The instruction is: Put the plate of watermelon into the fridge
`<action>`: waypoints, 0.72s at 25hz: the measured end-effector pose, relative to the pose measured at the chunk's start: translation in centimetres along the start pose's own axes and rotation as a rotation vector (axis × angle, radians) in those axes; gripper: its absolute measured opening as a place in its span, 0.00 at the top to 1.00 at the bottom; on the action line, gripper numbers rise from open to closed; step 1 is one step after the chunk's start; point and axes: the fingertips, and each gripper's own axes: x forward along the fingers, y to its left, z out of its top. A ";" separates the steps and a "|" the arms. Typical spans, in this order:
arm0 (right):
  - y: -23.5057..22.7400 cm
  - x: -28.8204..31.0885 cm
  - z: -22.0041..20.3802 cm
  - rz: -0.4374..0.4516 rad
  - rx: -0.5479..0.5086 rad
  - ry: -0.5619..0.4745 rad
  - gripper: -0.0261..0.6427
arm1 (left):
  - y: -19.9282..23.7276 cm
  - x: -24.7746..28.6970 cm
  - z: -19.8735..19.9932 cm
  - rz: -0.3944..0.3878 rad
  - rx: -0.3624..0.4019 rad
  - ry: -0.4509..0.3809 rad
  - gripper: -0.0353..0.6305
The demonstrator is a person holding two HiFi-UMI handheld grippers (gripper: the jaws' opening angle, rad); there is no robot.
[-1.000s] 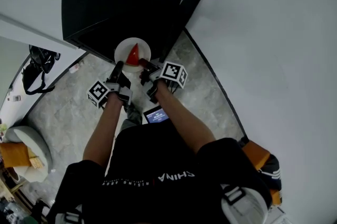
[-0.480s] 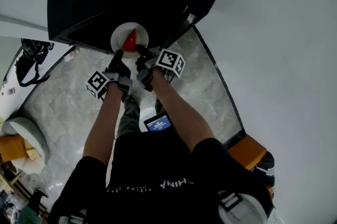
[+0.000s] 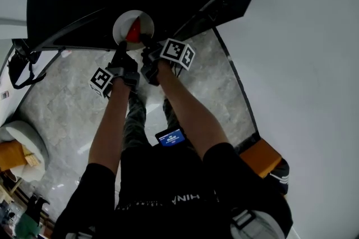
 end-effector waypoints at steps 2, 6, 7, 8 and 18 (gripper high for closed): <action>-0.7 0.8 0.3 -0.011 -0.017 0.004 0.92 | 1.0 0.7 0.4 0.001 -0.001 -0.009 0.91; -1.9 1.9 1.3 -0.019 -0.053 0.001 0.92 | 2.1 2.2 0.5 -0.016 0.009 -0.026 0.91; -2.1 2.2 1.6 -0.023 -0.068 0.000 0.92 | 2.3 2.6 0.6 -0.014 0.011 -0.032 0.91; -2.3 2.5 1.8 -0.027 -0.083 0.002 0.92 | 2.6 2.9 0.6 -0.012 0.012 -0.038 0.91; -2.9 4.4 2.9 -0.031 -0.168 0.063 0.92 | 3.4 5.0 1.8 -0.012 0.035 -0.077 0.91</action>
